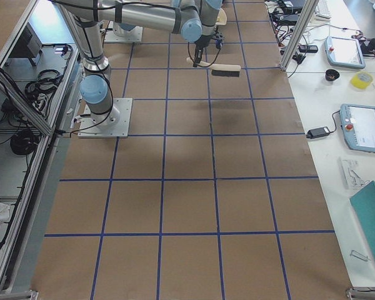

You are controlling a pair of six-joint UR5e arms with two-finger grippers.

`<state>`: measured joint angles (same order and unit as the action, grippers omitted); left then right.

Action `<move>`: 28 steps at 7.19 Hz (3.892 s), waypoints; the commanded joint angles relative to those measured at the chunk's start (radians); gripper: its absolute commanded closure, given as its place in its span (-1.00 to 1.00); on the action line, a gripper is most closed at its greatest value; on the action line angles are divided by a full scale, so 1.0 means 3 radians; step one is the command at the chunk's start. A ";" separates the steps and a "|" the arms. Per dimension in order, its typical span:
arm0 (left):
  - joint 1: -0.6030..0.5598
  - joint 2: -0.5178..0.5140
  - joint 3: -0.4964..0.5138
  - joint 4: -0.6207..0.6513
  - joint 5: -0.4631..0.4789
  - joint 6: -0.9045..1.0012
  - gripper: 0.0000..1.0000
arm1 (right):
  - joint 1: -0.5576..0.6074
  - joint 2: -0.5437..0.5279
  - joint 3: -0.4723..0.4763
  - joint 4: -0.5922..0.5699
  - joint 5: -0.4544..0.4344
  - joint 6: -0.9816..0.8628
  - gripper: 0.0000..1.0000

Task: Sweep and dump trash into bin
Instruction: 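Carry the loaded dustpan to the bin with left gripper while right withdraws brush, then tip the dustpan over the black bin with the left gripper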

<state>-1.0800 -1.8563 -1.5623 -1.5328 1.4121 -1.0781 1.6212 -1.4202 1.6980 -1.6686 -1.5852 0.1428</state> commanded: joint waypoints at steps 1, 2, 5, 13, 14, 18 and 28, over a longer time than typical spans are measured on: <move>0.0362 -0.0081 0.0268 -0.0152 0.0023 0.0284 1.00 | -0.0377 0.0050 0.0000 -0.0295 -0.0059 -0.0581 1.00; 0.0525 -0.0152 0.0410 -0.0162 0.0023 0.0316 1.00 | -0.0479 0.0061 0.0000 -0.0404 -0.0156 -0.0715 1.00; 0.0909 -0.0377 0.0951 -0.0392 0.0217 0.0443 1.00 | -0.0908 0.0336 0.0000 -0.0727 -0.0177 -0.1216 1.00; 0.1472 -0.1394 0.2599 -0.0736 0.0543 0.1203 1.00 | -0.1211 0.0705 0.0143 -0.0956 -0.0274 -0.1422 1.00; 0.1594 -0.1461 0.2610 -0.0583 0.0509 0.1317 1.00 | -0.1216 0.0680 0.0316 -0.1008 -0.0279 -0.1381 1.00; 0.1667 -0.1651 0.2707 0.0010 0.0774 0.1707 1.00 | -0.1221 0.0644 0.0440 -0.1233 -0.0550 -0.1467 1.00; 0.1289 -0.1303 0.2304 0.1242 0.1600 0.1732 1.00 | -0.1221 0.0654 0.0456 -0.1269 -0.0504 -0.1442 0.18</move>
<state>-0.6913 -2.2584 -0.8294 -1.2271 1.8188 -0.5752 1.2548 -1.2229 1.8346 -2.0478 -1.7374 -0.2933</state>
